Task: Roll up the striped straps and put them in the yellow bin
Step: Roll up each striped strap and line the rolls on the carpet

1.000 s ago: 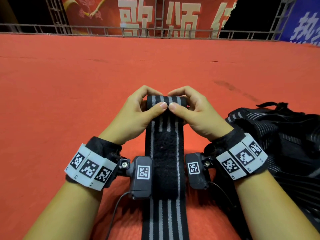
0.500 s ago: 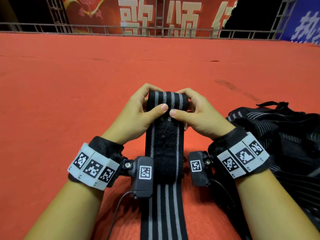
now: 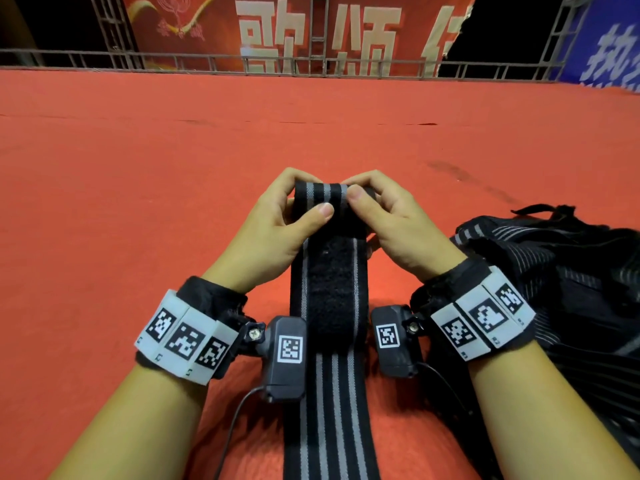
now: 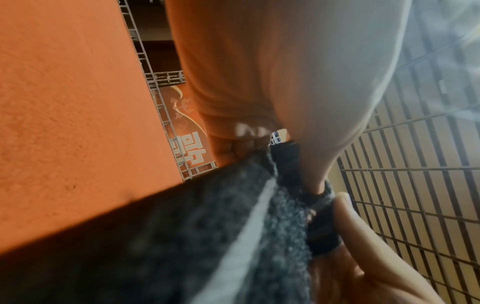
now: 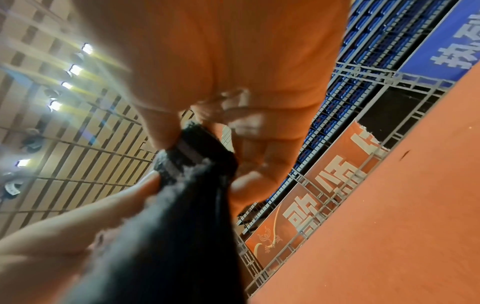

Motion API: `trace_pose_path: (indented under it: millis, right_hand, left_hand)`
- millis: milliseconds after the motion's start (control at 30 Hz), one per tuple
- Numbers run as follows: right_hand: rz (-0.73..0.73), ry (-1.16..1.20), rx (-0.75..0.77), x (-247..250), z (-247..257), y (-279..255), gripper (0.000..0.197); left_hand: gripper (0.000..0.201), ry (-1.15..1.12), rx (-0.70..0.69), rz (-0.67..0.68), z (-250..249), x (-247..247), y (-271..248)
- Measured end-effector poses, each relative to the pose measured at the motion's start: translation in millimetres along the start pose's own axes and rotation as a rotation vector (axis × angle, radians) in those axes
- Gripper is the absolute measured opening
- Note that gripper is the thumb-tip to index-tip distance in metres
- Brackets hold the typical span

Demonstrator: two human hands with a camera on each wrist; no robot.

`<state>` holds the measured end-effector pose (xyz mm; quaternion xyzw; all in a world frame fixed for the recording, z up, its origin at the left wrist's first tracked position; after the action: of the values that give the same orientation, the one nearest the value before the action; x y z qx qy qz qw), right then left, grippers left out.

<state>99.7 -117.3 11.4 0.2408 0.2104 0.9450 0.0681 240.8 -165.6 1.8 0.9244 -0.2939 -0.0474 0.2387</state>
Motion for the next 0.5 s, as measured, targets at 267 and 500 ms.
trace_pose_path:
  millis: [267,500]
  right_hand:
    - [0.044,-0.013,0.058,-8,-1,-1,0.021]
    - [0.041,0.046,0.003,-1,-5,1,0.017]
  left_hand:
    - [0.027,0.04,0.062,-0.05,3,3,0]
    - [0.046,0.0,0.089,-0.097,8,4,0]
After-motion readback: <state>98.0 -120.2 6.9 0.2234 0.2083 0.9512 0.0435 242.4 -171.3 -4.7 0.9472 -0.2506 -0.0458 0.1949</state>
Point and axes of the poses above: each hand's wrist, its own y-axis towards the middle knuckle, its own x-axis out of the back of the hand, z = x × y, the point moved 6 cm from there along y, towards the middle knuckle, and after that the axes turned 10 degrees about -y, right-handed, at the moved point
